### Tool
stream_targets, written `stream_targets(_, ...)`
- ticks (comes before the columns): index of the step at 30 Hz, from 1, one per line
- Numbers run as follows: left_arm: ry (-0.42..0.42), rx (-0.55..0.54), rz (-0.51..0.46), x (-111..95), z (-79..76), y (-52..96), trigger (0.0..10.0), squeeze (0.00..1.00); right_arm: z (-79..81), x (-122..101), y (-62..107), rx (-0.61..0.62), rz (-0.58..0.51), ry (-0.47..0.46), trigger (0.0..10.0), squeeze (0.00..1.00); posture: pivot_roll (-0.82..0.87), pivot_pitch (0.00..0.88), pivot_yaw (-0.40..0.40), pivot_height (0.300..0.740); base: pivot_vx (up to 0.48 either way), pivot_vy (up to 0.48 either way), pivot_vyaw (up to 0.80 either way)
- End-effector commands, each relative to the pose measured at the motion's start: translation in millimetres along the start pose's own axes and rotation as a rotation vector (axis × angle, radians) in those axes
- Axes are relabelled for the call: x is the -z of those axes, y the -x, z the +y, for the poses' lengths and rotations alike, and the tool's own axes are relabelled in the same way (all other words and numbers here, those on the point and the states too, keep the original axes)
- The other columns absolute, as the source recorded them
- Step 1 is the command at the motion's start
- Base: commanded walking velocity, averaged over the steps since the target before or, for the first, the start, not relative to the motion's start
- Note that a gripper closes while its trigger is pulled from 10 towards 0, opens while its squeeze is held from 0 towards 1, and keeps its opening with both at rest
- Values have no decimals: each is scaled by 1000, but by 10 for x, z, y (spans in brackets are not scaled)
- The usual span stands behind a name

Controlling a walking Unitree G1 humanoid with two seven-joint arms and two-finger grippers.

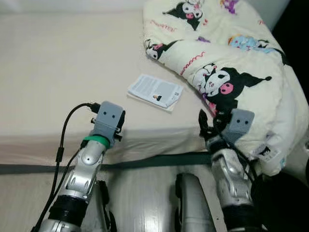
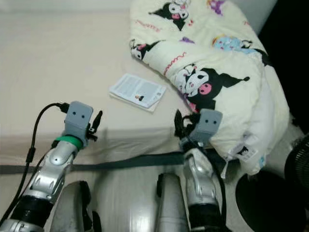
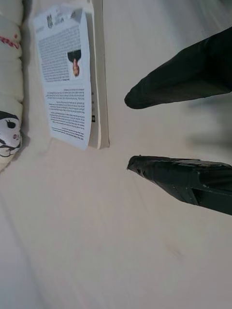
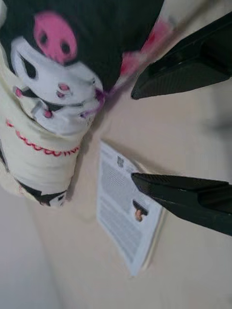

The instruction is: Clean up the room

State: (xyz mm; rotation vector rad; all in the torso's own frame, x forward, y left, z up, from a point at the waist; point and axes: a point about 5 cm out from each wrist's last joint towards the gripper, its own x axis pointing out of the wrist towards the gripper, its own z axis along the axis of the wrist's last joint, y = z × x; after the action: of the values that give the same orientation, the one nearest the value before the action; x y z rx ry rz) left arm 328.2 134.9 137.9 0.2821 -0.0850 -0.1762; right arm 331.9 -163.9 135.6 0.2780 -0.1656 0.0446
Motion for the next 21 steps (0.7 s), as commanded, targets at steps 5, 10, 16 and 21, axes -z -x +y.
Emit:
stream_targets(5, -3, -10, 12, -26, 57, 43, 10000, 0, -34, 141, -117, -16, 97, -190, 10000, 0, -35, 204, 92, 567, 0, 0, 0)
stream_targets(10, -3, -37, -11, -128, 141, 57, 10000, 0, -28, 158, -239, -44, 144, -327, 10000, 0, 4, 228, 87, 567, 0, 0, 0)
stream_targets(16, -1, -64, -35, -249, 233, 117, 10000, 0, -32, 177, -328, -70, 195, -452, 10000, 0, 39, 259, 88, 567, 0, 0, 0)
stream_targets(21, -1, -100, -61, -441, 365, 239, 10000, 0, -159, 235, -391, 29, 270, -558, 10000, 0, 113, 340, 97, 567, 0, 0, 0)
